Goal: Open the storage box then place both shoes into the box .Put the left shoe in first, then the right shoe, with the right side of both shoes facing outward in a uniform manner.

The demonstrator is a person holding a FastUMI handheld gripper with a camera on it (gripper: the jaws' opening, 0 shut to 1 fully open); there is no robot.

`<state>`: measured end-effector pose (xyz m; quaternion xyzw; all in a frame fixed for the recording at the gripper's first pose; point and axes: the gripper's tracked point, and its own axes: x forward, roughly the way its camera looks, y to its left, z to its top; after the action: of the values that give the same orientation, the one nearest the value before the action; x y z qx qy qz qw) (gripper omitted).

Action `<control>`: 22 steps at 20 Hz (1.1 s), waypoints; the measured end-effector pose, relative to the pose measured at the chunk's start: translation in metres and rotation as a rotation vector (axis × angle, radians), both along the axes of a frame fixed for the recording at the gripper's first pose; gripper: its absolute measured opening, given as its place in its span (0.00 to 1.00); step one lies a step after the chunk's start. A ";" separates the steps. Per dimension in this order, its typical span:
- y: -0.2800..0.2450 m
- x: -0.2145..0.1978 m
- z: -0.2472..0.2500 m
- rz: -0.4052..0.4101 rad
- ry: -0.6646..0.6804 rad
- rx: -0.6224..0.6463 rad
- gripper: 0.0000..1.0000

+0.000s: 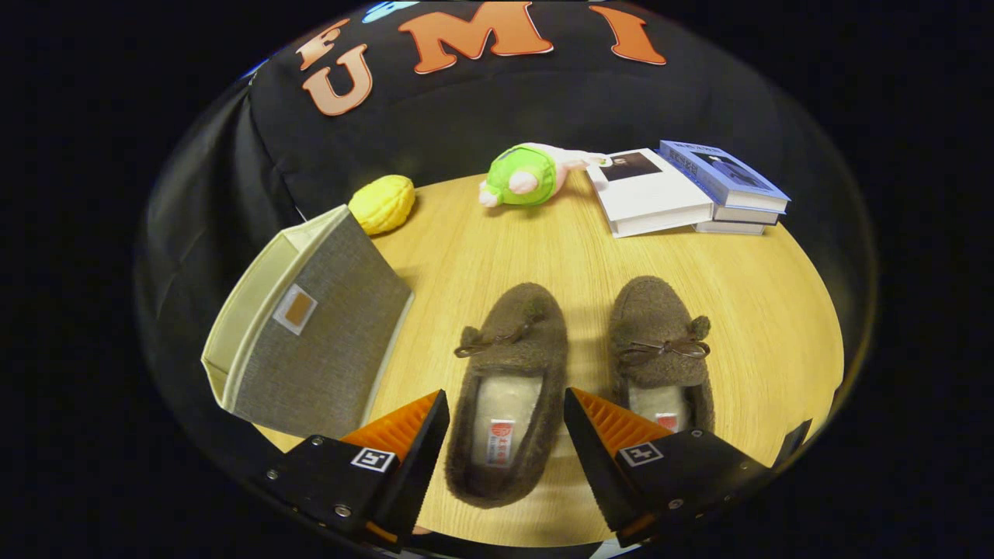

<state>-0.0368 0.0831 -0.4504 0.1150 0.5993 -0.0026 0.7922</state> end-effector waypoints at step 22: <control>0.003 0.038 -0.018 -0.081 -0.032 -0.054 0.04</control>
<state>0.0014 0.0860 -0.4689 0.1177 0.5811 -0.0491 0.8038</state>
